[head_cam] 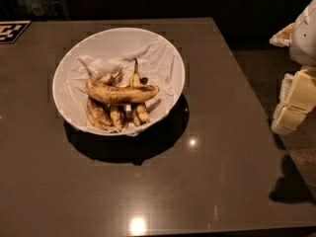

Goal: Pick banana from white bowl

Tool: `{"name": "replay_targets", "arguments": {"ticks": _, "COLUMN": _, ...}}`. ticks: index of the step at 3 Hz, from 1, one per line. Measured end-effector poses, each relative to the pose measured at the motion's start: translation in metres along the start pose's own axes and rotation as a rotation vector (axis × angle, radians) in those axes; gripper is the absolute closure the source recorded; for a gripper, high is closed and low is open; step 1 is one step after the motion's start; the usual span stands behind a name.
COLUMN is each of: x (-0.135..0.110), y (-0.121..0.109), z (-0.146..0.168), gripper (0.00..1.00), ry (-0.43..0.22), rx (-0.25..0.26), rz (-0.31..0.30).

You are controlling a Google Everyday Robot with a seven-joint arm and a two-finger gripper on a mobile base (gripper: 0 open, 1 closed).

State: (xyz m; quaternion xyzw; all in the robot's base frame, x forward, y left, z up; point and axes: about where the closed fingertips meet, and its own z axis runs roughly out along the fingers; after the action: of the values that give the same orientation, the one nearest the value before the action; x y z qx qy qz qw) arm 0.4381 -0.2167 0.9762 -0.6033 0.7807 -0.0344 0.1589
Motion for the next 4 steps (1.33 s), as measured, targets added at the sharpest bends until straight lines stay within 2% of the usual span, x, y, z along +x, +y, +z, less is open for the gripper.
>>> {"name": "replay_targets", "arguments": {"ticks": 1, "x": 0.000, "y": 0.000, "z": 0.000, "gripper": 0.00, "ry": 0.000, "rx": 0.000, "rz": -0.001}}
{"name": "replay_targets", "arguments": {"ticks": 2, "x": -0.039, "y": 0.015, "z": -0.006, "gripper": 0.00, "ry": 0.018, "rx": -0.013, "rz": -0.079}}
{"name": "replay_targets", "arguments": {"ticks": 3, "x": -0.085, "y": 0.031, "z": -0.015, "gripper": 0.00, "ry": 0.048, "rx": -0.021, "rz": -0.191}}
{"name": "replay_targets", "arguments": {"ticks": 4, "x": -0.130, "y": 0.050, "z": -0.014, "gripper": 0.00, "ry": 0.060, "rx": -0.048, "rz": -0.330}}
